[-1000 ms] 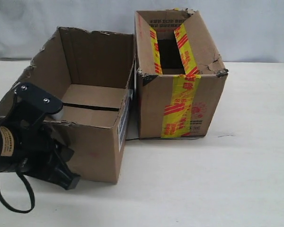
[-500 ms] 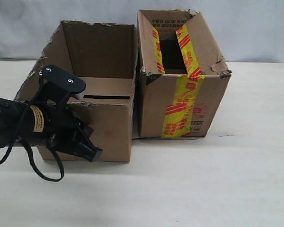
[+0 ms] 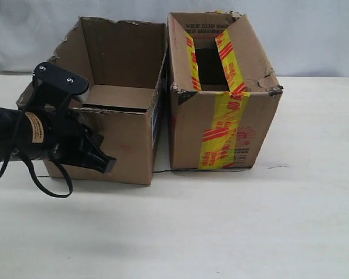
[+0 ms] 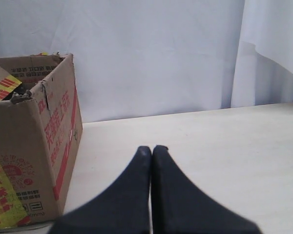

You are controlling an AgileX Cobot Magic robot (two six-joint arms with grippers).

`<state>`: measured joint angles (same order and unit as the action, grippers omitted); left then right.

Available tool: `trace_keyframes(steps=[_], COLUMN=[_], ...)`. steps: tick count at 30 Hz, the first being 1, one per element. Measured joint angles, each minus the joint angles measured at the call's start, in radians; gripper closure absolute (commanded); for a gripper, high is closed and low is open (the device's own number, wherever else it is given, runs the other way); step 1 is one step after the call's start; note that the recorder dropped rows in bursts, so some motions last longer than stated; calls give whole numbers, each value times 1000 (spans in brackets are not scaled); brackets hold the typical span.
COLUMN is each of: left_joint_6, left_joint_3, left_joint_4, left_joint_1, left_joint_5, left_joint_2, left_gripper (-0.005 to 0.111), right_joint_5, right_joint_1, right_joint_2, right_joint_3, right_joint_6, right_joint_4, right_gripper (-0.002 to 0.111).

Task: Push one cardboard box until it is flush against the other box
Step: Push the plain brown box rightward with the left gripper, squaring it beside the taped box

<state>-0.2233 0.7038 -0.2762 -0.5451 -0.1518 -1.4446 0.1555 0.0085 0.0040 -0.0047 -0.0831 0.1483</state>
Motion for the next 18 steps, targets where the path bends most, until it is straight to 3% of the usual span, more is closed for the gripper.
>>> trace_keyframes(steps=[18], left_joint_6=[0], left_joint_3=[1], left_joint_4=[0], left_joint_1=[0], left_joint_5=[102], left_joint_2=[-23], left_gripper=[107], right_joint_5=[0], right_joint_1=[0], right_joint_2=[0], right_joint_3=[0], right_joint_6=[0], right_joint_4=[0], right_gripper=[108])
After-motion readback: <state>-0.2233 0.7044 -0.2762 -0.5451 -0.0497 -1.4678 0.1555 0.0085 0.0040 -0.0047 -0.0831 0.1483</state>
